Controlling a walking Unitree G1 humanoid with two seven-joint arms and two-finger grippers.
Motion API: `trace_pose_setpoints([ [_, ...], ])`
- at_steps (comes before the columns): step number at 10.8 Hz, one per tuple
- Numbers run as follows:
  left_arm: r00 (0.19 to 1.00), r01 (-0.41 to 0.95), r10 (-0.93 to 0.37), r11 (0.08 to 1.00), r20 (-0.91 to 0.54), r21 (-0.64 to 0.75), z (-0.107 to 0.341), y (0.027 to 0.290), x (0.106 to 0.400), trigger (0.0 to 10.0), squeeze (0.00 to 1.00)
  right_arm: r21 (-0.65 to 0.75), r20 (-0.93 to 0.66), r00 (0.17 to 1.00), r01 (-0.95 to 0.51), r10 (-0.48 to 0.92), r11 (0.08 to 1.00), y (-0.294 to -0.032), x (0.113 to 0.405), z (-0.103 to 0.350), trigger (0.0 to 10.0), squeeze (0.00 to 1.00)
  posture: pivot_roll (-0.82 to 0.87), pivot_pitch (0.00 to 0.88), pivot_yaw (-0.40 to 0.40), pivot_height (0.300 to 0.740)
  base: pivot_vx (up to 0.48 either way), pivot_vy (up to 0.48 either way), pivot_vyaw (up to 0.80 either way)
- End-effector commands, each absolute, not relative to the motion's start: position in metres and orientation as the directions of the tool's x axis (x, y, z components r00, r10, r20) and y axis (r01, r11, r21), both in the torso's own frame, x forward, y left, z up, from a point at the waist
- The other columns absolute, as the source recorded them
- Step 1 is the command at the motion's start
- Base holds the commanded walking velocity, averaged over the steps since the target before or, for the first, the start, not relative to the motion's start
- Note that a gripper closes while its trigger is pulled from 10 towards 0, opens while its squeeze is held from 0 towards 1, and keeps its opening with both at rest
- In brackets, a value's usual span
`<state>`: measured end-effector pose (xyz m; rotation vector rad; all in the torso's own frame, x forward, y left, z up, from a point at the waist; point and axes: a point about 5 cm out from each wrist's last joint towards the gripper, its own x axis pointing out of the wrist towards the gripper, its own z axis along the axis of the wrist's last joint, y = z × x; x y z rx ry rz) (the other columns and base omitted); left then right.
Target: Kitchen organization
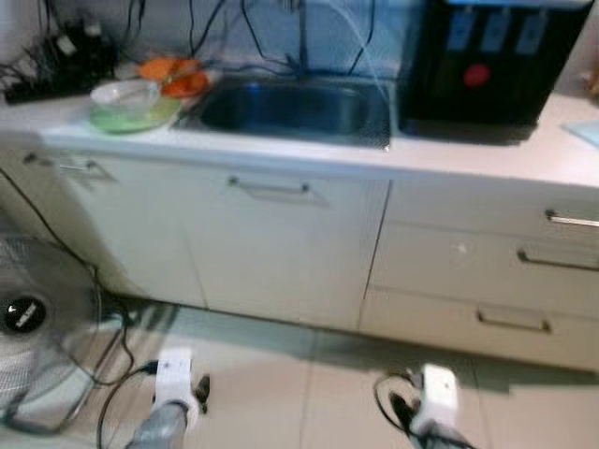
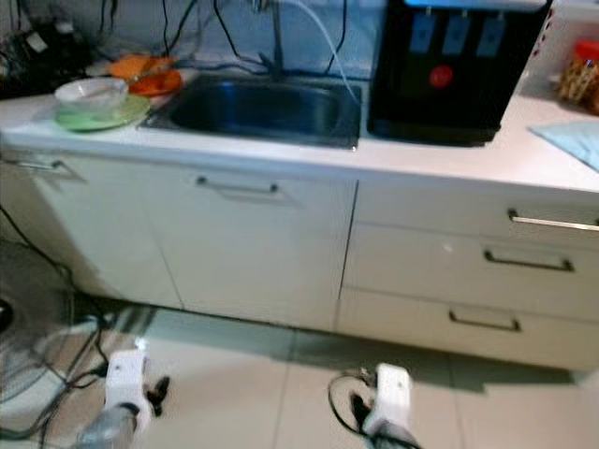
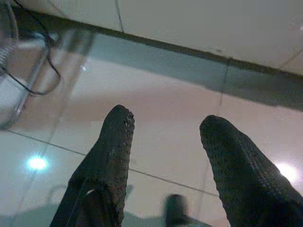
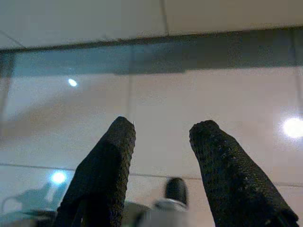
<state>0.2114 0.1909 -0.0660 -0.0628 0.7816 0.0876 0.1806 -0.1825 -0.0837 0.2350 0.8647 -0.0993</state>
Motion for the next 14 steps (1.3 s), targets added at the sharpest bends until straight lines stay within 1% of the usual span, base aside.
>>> trace_pose_setpoints([
  [1,0.701,-0.113,0.074,0.994,-0.709,-0.009,-0.0654,0.1987,0.2109,10.0,0.0,0.172,-0.751,0.66,0.169,0.019,0.97,-0.1778,0.1893,-0.0801,10.0,0.0,0.16,0.0,0.005,0.74,0.337,0.0,0.0],
  [14,0.7,-0.109,0.07,0.994,-0.711,-0.01,-0.0661,0.1974,0.2099,10.0,0.0,0.181,-0.752,0.658,0.16,0.032,0.97,-0.176,0.1898,-0.0801,10.0,0.0,0.15,0.0,0.0,0.74,0.336,0.0,0.0],
])
